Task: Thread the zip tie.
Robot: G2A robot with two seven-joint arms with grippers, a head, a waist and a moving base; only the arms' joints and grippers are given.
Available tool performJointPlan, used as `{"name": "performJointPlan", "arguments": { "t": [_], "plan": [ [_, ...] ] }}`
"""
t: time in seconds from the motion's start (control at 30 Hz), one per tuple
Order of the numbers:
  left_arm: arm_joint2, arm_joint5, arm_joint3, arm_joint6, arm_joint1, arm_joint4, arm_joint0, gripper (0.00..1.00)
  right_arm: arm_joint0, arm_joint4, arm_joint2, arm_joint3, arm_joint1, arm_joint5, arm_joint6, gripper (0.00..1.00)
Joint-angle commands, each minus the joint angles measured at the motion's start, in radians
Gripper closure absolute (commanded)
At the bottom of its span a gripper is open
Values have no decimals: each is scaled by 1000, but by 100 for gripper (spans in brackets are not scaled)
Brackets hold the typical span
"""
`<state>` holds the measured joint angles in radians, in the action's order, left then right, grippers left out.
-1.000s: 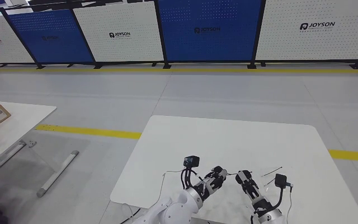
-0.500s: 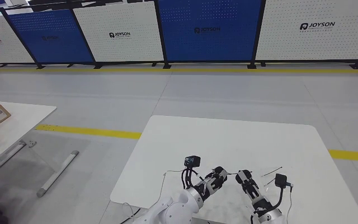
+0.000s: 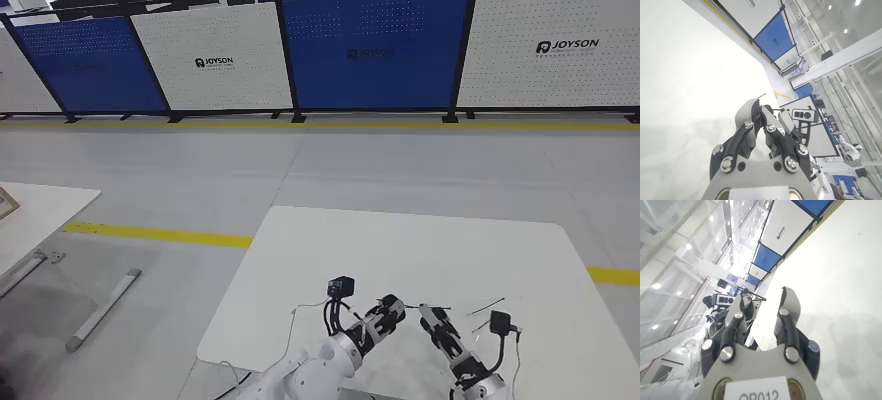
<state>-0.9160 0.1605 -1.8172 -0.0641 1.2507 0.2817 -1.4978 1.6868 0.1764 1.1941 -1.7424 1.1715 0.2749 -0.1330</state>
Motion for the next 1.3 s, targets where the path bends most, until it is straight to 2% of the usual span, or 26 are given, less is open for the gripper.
{"name": "performJointPlan", "arguments": {
  "t": [0.0, 0.13, 0.47, 0.53, 0.6, 0.7, 0.77, 0.9, 1.13, 1.27],
  "plan": [
    [-1, -5, -2, 9, 3, -32, 0, 100, 7, 2, 6, -3, 0, 11, 5, 0],
    [-13, -12, -14, 13, 8, -115, 1, 100, 33, -1, 29, -8, -2, 35, 36, 0],
    [-13, -12, -18, 13, 8, -119, 2, 100, 33, -1, 29, -8, -2, 35, 36, 0],
    [-20, -18, -20, 31, 10, -145, -4, 100, 23, 91, 35, -8, -3, 29, 64, 0],
    [-30, -19, -27, 56, 12, -185, -14, 100, 21, 131, 30, -6, -1, 32, 87, 0],
    [-49, -28, -38, 80, 16, -260, -23, 100, 4, 251, 33, 2, -4, 36, 84, 0],
    [-59, -34, -44, 95, 18, -297, -27, 100, -6, 360, 32, -2, -6, 13, 96, 0],
    [-70, -25, -48, 78, 20, -341, -22, 100, -18, 535, 8, -5, -3, -47, 158, 0],
    [-70, -25, -48, 78, 20, -341, -22, 100, -18, 535, 8, -5, -3, -47, 158, 0],
    [-67, -30, -45, 80, 20, -340, -21, 100, -43, 621, -20, 27, 0, -68, 136, 0]
  ]
}}
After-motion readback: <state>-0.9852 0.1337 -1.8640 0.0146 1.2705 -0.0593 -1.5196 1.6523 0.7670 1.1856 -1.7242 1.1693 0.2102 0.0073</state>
